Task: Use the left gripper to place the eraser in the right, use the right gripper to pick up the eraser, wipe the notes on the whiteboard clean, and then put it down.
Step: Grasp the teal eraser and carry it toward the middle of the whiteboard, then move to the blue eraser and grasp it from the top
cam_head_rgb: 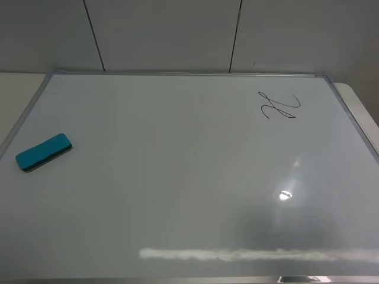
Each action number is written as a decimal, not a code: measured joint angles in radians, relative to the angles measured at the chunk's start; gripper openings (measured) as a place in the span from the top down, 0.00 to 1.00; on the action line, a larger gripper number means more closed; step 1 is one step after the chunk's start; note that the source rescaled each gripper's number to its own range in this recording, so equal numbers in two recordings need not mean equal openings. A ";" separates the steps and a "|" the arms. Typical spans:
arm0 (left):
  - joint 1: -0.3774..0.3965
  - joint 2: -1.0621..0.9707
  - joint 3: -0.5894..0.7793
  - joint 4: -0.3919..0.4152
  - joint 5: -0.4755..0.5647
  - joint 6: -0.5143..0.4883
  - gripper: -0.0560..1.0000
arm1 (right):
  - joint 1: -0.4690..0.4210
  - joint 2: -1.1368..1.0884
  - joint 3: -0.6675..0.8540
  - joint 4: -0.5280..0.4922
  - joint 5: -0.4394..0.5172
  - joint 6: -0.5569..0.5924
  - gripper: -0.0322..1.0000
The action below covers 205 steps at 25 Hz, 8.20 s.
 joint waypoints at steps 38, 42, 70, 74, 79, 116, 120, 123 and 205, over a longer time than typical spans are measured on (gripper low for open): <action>0.000 1.058 -0.282 -0.002 -0.318 0.067 0.58 | 0.000 0.000 0.000 0.000 0.000 0.000 0.00; 0.000 1.214 -0.333 -0.002 -0.336 0.137 0.91 | 0.000 0.000 0.000 0.000 0.000 0.000 0.00; 0.000 1.691 -0.336 0.069 -0.589 0.244 0.94 | 0.000 0.000 0.000 0.000 0.000 0.000 0.00; 0.000 1.726 -0.336 0.072 -0.595 0.244 0.94 | 0.000 0.000 0.000 0.000 0.000 0.000 0.00; 0.000 1.757 -0.336 0.072 -0.631 0.247 0.94 | 0.000 0.000 0.000 0.000 0.000 0.000 0.00; -0.548 1.918 -0.462 -0.155 -0.812 0.176 0.95 | 0.000 0.000 0.000 0.000 0.000 0.000 0.00; -0.658 1.987 -0.574 -0.165 -0.774 0.184 0.95 | 0.000 0.000 0.000 0.000 0.000 0.000 0.00; -0.734 2.039 -0.667 -0.173 -0.715 0.248 0.95 | 0.000 0.000 0.000 0.000 0.000 0.000 0.00; -0.139 1.573 -1.426 -0.240 0.142 0.207 0.00 | 0.000 0.000 0.000 0.000 0.000 0.000 0.00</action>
